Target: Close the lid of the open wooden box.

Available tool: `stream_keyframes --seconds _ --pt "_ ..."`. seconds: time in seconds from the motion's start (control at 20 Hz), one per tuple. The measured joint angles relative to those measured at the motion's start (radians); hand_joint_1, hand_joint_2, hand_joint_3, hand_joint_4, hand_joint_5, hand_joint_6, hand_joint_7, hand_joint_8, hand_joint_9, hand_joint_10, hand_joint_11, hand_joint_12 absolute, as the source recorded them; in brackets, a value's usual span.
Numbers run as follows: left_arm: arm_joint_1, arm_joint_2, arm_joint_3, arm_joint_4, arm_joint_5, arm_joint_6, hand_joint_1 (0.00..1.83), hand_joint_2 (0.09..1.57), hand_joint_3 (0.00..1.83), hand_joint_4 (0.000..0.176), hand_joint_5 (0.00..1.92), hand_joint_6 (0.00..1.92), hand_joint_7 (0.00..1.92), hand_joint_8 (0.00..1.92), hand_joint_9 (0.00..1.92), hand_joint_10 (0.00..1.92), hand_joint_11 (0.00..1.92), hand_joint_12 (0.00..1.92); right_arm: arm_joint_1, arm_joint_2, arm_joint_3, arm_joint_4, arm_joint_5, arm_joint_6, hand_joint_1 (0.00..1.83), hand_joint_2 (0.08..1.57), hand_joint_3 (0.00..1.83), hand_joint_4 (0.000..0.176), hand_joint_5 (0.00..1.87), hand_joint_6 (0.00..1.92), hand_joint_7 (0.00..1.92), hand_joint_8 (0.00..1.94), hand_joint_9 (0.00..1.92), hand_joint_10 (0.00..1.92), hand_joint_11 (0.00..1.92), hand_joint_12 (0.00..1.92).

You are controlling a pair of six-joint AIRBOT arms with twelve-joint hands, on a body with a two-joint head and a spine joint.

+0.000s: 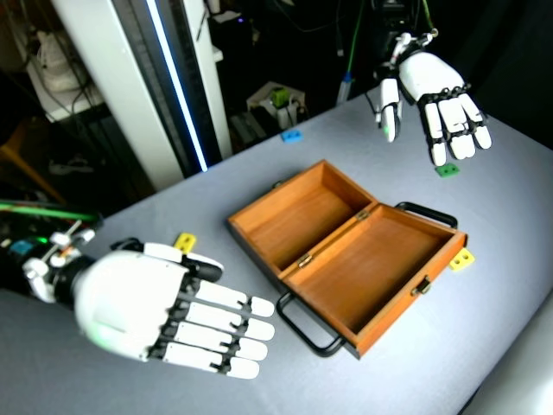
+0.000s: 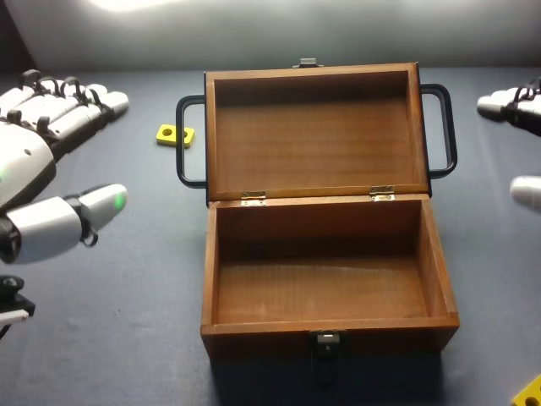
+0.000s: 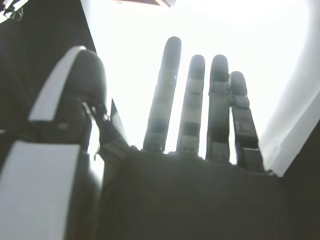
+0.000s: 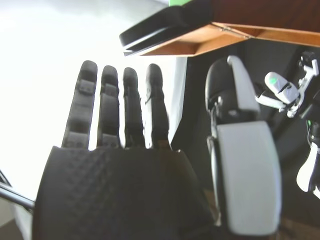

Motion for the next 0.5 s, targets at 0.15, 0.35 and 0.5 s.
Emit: stream_keyframes --seconds 0.15,0.35,0.5 --pt "-0.024 -0.027 0.032 0.005 0.048 -0.005 0.0 1.38 0.0 0.0 0.05 0.0 0.09 0.01 0.12 0.01 0.04 0.26 0.009 -0.008 0.018 -0.006 -0.022 0.0 0.12 1.41 0.01 0.0 0.11 0.0 0.1 0.0 0.12 0.0 0.15 0.04" --pt "-0.072 -0.076 0.104 0.002 0.174 -0.007 0.0 1.37 0.0 0.0 0.06 0.01 0.1 0.01 0.11 0.01 0.05 0.26 0.052 -0.045 0.074 -0.024 -0.108 0.001 0.17 1.44 0.01 0.0 0.12 0.0 0.1 0.0 0.11 0.01 0.14 0.02" --pt "-0.113 -0.108 0.166 -0.002 0.285 -0.01 0.0 1.28 0.0 0.0 0.05 0.0 0.08 0.0 0.07 0.0 0.0 0.34 0.092 -0.08 0.136 -0.066 -0.191 0.039 0.17 1.44 0.0 0.0 0.14 0.0 0.12 0.0 0.13 0.0 0.15 0.01"
